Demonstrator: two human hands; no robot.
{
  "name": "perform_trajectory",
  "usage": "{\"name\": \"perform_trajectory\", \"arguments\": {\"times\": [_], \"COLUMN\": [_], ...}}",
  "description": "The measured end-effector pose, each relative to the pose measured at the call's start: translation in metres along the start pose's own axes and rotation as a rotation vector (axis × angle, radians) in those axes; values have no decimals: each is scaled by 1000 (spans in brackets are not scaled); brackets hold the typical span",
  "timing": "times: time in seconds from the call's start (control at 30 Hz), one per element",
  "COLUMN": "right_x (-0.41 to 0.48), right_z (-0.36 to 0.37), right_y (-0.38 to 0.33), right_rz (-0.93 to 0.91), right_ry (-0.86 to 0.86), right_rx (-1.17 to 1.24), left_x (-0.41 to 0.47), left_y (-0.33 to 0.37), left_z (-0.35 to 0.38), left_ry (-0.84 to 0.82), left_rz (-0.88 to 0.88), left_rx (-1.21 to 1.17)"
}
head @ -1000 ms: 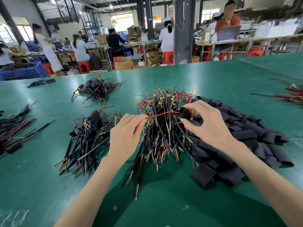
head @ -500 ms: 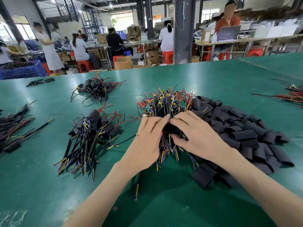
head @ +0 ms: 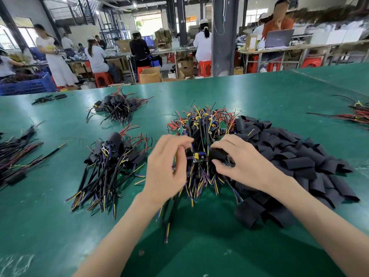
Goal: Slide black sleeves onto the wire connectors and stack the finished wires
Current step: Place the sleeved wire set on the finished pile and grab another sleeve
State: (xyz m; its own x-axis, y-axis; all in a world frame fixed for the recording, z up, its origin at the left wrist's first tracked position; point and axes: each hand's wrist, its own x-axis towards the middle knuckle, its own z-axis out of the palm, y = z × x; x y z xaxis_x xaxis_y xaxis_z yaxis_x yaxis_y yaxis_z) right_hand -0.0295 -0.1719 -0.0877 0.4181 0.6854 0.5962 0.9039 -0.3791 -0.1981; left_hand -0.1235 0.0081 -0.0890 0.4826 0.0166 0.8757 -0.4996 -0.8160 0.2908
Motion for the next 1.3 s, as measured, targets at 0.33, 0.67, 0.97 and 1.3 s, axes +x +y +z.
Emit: {"name": "perform_trajectory", "arguments": {"times": [0.33, 0.67, 0.97, 1.3], "right_x": [-1, -2, -3, -4], "right_z": [-1, 4, 8, 14], "right_y": [0, 3, -2, 3], "right_rz": [-30, -137, -136, -122], "right_ry": [72, 71, 86, 130], "right_rx": [66, -52, -132, -40], "left_x": [-1, 1, 3, 2], "left_y": [-31, -24, -21, -18], "left_z": [-3, -3, -4, -3], "left_ry": [-403, -306, -318, -299], "left_rz": [-254, -402, -573, -596], "left_rx": [72, -118, -243, -258]}}
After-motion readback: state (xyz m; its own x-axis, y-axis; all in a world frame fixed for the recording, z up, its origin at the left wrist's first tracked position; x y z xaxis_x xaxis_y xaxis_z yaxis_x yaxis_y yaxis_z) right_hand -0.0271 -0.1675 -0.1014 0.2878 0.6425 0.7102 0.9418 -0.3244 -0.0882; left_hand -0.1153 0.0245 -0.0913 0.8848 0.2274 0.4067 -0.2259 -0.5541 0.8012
